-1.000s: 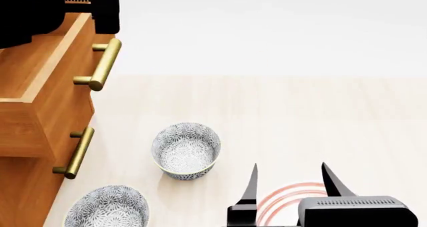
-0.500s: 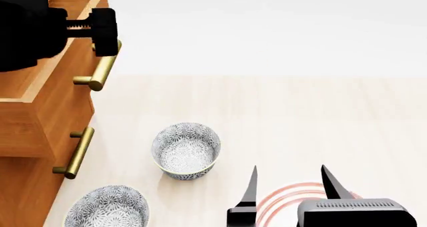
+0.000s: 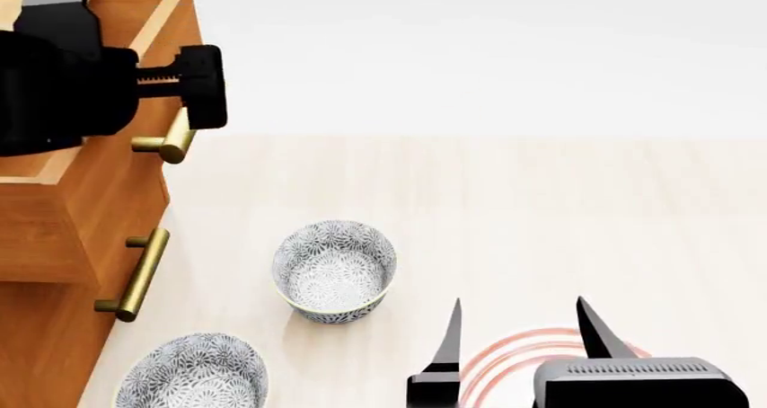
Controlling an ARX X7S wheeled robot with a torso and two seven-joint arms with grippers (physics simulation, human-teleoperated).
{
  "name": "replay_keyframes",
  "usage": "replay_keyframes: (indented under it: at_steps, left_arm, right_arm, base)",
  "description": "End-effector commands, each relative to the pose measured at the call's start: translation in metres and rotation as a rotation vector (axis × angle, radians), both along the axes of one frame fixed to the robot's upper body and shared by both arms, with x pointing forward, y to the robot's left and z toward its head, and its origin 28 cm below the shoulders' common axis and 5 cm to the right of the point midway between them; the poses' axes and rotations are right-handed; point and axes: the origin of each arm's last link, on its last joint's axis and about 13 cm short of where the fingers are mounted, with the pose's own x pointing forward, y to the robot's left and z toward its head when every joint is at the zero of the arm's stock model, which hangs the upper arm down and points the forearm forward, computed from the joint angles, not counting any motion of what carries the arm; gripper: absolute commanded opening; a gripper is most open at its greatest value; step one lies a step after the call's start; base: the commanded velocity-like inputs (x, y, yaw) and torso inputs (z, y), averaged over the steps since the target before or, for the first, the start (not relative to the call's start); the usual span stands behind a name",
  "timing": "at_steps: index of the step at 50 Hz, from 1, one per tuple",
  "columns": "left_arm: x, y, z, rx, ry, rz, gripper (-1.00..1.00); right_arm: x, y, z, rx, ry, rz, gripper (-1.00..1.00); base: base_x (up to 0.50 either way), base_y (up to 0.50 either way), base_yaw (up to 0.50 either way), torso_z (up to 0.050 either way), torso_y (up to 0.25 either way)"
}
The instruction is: Open the top drawer of the cabinet.
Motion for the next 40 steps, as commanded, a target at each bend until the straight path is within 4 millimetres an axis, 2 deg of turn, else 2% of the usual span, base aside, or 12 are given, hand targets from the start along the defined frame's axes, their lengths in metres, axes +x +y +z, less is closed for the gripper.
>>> replay_keyframes:
  at_steps: [1,29,40]
  left_arm:
    - [-0.003,-0.007,-0.001,-0.079,0.017,-0.057,1.00]
    - [-0.012,-0.053,-0.009,-0.088,0.032,-0.178,1.00]
    - [-0.012,-0.079,0.001,-0.122,0.029,-0.257,1.00]
  right_arm:
    - [-0.001,0.000,0.001,-0.001,-0.002,0.000,1.00]
    - [-0.003,-0.002,-0.002,0.002,0.006,0.005,1.00]
    - [-0.003,-0.003,-0.006,0.003,0.014,0.001,1.00]
  base:
    - [0.00,0.00,0.00,0.000,0.000]
    - [0.00,0.00,0.00,0.000,0.000]
    - [0.00,0.00,0.00,0.000,0.000]
